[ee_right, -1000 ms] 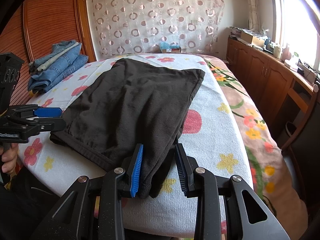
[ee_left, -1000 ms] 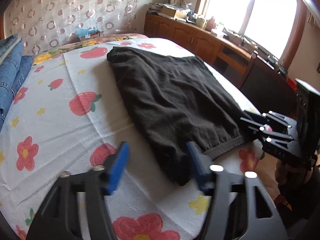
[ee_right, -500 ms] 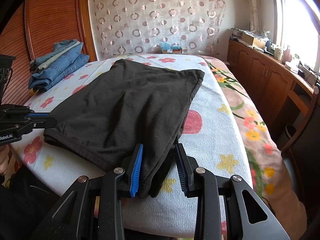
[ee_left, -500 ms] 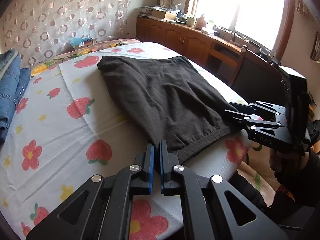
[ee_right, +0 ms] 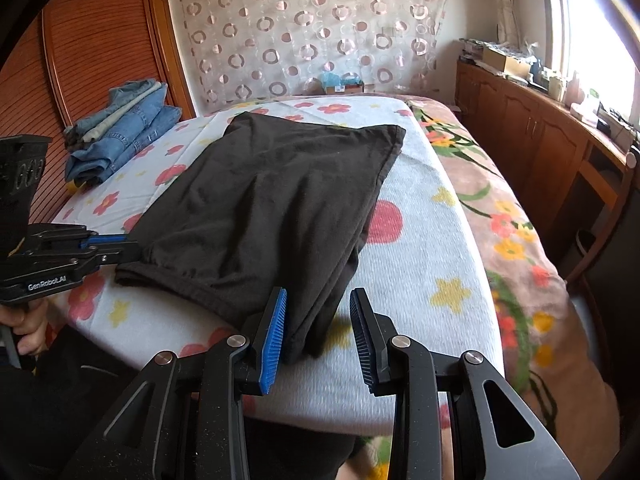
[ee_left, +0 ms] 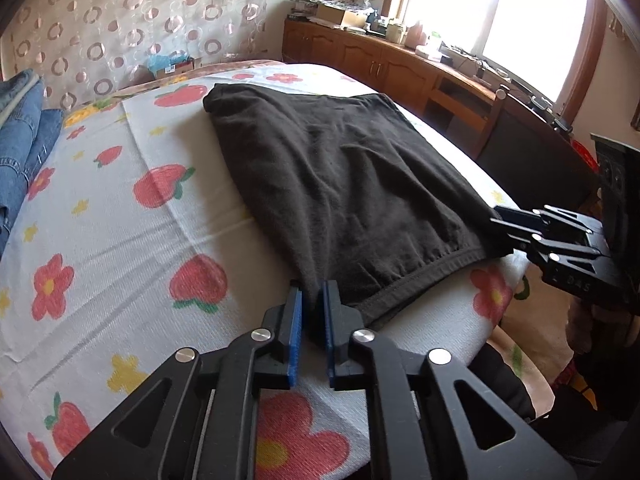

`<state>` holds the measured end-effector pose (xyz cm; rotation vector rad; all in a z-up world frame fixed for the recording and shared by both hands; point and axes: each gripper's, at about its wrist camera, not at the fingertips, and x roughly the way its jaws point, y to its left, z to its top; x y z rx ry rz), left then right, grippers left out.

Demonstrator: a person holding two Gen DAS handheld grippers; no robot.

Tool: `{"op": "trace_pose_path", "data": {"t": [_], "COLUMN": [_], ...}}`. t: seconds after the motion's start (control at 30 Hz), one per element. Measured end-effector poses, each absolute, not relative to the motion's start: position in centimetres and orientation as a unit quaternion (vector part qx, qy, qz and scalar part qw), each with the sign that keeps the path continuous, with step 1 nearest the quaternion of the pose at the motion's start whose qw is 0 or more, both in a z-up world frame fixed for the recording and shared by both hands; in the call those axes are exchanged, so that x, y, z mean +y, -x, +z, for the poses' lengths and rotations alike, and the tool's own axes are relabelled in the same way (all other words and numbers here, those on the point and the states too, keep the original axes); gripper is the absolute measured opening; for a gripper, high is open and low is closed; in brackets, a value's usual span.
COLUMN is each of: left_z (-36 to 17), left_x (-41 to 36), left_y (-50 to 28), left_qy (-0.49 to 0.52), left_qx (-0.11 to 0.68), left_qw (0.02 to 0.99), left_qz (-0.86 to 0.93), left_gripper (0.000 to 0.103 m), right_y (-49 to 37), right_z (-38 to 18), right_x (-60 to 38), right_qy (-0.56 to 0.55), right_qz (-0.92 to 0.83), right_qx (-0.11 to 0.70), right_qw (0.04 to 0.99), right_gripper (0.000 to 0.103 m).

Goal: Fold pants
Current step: 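Lift the black shorts with both grippers and fold them over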

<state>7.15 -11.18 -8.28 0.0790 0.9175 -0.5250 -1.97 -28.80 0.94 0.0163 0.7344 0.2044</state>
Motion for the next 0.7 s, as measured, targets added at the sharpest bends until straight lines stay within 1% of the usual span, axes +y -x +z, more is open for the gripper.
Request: {"op": "trace_pose_path", "data": {"t": [0.13,0.27,0.33,0.37,0.4,0.43,0.47,0.5,0.53,0.63,0.7], "left_z": [-8.3,-8.3,-8.3,-8.3,-8.3,-8.4,-8.3,-8.2,-8.1,-7.3,-5.9], "left_x": [-11.2,-11.3,-11.5,-11.6,-11.7,-11.9,-12.2,-12.5,-12.7,-13.0,-12.5], "left_y": [-7.2,-7.2,-7.2,-7.1,-7.1,-7.0,-7.0,-7.0,-7.0,-6.6,-6.6], "left_qy": [-0.04,-0.043,-0.046,-0.049,-0.052,-0.059,-0.068,-0.08,-0.08,-0.088,-0.073], "left_qx": [0.437,0.434,0.432,0.43,0.428,0.425,0.425,0.425,0.426,0.41,0.396], "left_qw": [0.863,0.864,0.865,0.866,0.867,0.868,0.867,0.864,0.86,0.866,0.873], "left_qz": [-0.252,-0.253,-0.252,-0.251,-0.249,-0.25,-0.251,-0.257,-0.267,-0.272,-0.274], "left_gripper": [0.015,0.022,0.023,0.023,0.023,0.023,0.023,0.012,0.007,0.006,0.006], "right_y": [1.7,1.6,1.6,1.6,1.5,1.4,1.3,1.2,1.1,1.0,1.1], "right_z": [0.8,0.7,0.6,0.6,0.6,0.6,0.6,0.6,0.5,1.1,2.5], "right_x": [-28.9,-28.6,-28.4,-28.3,-28.3,-28.2,-28.3,-28.5,-28.8,-29.2,-29.3], "right_qy": [-0.013,-0.01,-0.009,-0.011,-0.015,-0.016,-0.015,-0.019,-0.028,-0.031,-0.031], "right_qz": [0.097,0.096,0.104,0.111,0.118,0.122,0.125,0.131,0.136,0.148,0.157], "right_qx": [0.363,0.363,0.363,0.365,0.366,0.367,0.366,0.366,0.366,0.357,0.339], "right_qw": [0.926,0.927,0.926,0.924,0.923,0.922,0.922,0.921,0.92,0.922,0.927], "right_gripper": [0.034,0.033,0.025,0.017,0.013,0.012,0.011,0.01,0.009,0.008,0.008]}}
